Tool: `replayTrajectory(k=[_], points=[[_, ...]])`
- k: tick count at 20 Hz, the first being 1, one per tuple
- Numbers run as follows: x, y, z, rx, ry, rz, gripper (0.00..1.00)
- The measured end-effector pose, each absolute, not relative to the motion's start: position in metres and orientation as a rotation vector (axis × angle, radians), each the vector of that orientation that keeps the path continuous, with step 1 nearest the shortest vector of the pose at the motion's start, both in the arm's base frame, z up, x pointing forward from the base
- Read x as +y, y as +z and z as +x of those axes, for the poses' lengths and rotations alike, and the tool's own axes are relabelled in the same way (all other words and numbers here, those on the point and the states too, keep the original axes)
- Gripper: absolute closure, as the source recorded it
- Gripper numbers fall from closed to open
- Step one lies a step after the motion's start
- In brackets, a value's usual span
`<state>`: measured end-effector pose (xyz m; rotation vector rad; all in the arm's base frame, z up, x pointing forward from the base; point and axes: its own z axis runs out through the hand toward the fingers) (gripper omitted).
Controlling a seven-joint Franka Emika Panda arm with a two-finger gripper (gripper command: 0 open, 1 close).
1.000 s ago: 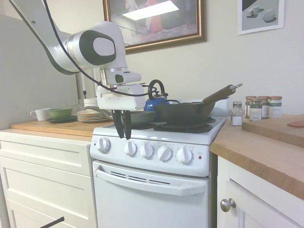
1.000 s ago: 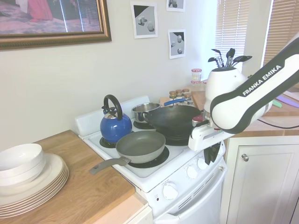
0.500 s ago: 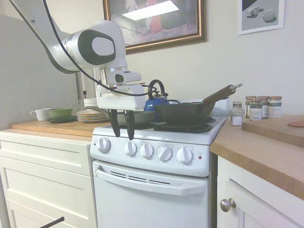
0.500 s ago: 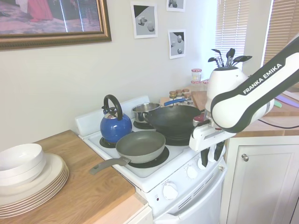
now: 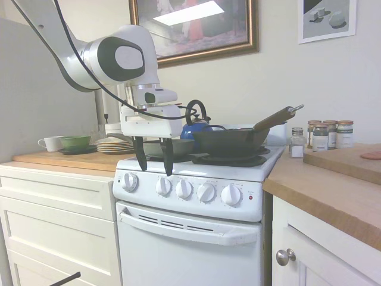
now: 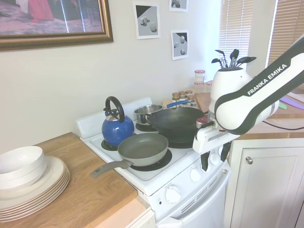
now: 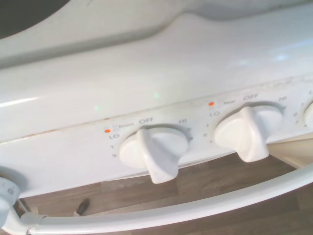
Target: Turn on the stove on the top right
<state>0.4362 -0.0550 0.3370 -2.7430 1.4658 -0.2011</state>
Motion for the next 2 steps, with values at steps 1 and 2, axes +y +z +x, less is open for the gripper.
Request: replayTrajectory(k=[1, 2], points=[[-0.0540, 0.3381, 0.4362, 1.463, -0.204, -2.744, 0.00], [-0.0533, 0.3396, 0.4361, 1.460, -0.206, -2.745, 0.00]])
